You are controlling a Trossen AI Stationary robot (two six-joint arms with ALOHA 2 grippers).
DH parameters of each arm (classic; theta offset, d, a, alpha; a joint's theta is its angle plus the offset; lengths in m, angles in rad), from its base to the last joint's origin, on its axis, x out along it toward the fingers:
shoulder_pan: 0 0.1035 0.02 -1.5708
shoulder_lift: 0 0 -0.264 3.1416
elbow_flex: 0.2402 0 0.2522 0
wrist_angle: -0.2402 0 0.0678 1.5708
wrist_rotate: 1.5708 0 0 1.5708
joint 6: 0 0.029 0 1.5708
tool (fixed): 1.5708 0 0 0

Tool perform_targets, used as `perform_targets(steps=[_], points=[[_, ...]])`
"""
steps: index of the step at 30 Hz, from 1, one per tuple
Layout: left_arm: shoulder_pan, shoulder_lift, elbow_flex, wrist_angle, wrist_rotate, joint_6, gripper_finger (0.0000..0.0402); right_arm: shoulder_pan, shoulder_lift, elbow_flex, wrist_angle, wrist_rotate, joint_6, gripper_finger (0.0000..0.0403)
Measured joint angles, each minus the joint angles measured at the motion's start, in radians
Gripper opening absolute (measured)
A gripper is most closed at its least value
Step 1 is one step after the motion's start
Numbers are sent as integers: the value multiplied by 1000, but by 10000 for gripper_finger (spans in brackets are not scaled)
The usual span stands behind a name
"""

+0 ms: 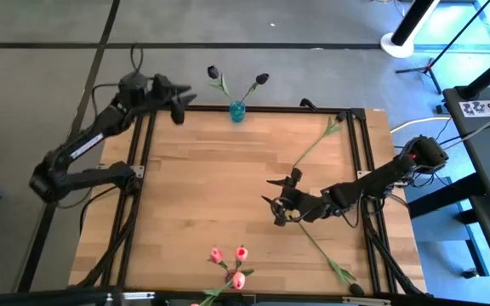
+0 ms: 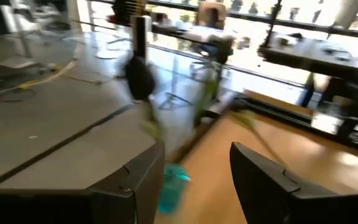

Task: Sort flowers into vase by color
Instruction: Put the bottom black flower into the blue vase

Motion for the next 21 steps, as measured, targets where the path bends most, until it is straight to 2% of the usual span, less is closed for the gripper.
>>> perform_targets(steps=[4, 12, 14, 21], points=[[-132, -169, -50, -68, -47, -32, 175, 0, 0, 0, -9, -6, 12, 241], [-458, -429, -134, -142, -44, -187, 174, 0, 0, 0, -5, -33, 10, 241], [-542, -467, -169, -143, -63, -216, 174, 0, 0, 0, -5, -33, 3, 241], [-773, -522, -299, -122, -237, -241, 174, 0, 0, 11, -14, -33, 2, 241]])
